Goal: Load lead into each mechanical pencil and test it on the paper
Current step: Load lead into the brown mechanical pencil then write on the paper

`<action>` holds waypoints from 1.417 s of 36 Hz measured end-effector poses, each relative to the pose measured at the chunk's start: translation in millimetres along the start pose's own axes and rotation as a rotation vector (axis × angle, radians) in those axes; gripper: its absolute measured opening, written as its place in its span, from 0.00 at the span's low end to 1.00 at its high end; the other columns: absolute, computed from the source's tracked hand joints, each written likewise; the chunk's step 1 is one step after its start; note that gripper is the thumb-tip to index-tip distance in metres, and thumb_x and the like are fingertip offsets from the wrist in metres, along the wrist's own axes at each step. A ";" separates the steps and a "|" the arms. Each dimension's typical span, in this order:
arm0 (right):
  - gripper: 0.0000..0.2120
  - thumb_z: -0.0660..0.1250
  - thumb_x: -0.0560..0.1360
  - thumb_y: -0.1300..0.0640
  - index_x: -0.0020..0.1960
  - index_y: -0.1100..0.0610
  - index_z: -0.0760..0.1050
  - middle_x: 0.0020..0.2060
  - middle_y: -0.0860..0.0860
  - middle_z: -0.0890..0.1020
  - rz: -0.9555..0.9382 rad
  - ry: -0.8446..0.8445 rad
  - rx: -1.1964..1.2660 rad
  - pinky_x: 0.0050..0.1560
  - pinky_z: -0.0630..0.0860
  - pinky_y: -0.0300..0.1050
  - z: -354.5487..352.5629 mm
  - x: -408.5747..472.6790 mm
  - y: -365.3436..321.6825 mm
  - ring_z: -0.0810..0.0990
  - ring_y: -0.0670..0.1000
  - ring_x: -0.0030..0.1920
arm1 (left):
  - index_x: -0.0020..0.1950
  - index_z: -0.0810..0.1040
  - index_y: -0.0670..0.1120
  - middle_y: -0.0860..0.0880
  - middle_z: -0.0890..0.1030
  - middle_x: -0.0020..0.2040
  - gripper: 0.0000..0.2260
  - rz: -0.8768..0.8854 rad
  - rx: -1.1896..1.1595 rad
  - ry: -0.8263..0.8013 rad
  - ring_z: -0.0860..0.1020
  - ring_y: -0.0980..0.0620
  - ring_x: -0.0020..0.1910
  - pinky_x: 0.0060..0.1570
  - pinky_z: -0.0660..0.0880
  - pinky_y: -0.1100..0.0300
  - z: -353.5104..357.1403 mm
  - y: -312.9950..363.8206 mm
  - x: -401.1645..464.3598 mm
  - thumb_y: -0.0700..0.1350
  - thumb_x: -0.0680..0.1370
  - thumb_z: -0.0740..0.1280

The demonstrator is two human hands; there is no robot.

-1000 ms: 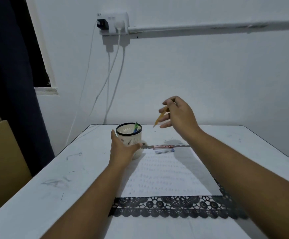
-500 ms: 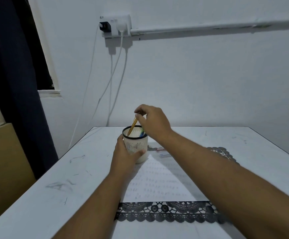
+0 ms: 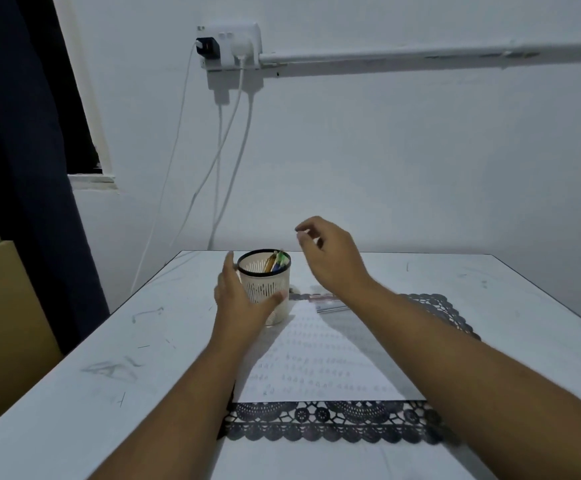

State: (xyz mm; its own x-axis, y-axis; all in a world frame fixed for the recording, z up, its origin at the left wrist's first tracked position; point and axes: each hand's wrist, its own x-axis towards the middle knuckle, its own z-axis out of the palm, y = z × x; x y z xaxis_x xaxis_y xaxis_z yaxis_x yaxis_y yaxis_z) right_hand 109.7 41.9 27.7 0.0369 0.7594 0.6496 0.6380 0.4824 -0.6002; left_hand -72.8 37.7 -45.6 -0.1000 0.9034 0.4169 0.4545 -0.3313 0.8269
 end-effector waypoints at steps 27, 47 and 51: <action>0.11 0.64 0.81 0.43 0.43 0.48 0.73 0.40 0.44 0.80 0.165 -0.438 -0.521 0.39 0.71 0.46 -56.6 -100.4 66.8 0.78 0.48 0.41 | 0.35 0.68 0.51 0.53 0.75 0.33 0.18 0.470 0.700 -0.441 0.72 0.57 0.33 0.32 0.66 0.58 35.9 14.6 -47.4 0.54 0.83 0.61; 0.09 0.76 0.75 0.54 0.51 0.52 0.78 0.53 0.50 0.80 0.668 -0.332 -0.480 0.49 0.72 0.47 -118.9 -83.2 107.2 0.77 0.53 0.54 | 0.36 0.71 0.50 0.54 0.76 0.34 0.16 0.413 0.621 -0.499 0.74 0.57 0.35 0.34 0.70 0.57 35.7 13.6 -42.5 0.55 0.82 0.63; 0.09 0.76 0.74 0.52 0.47 0.48 0.76 0.52 0.49 0.81 0.658 -0.347 -0.501 0.52 0.75 0.48 -113.2 -84.4 103.7 0.77 0.54 0.57 | 0.35 0.70 0.50 0.53 0.76 0.33 0.17 0.406 0.594 -0.506 0.74 0.56 0.34 0.34 0.70 0.56 35.1 12.3 -43.9 0.54 0.82 0.64</action>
State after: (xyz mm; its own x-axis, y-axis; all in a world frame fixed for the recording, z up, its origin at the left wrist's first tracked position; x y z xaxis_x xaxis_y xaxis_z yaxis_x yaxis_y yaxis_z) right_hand 259.8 -21.6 -36.6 0.3308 0.9435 0.0198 0.8337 -0.2824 -0.4746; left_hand -31.7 3.5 -67.0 0.5093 0.8057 0.3024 0.7692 -0.5838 0.2598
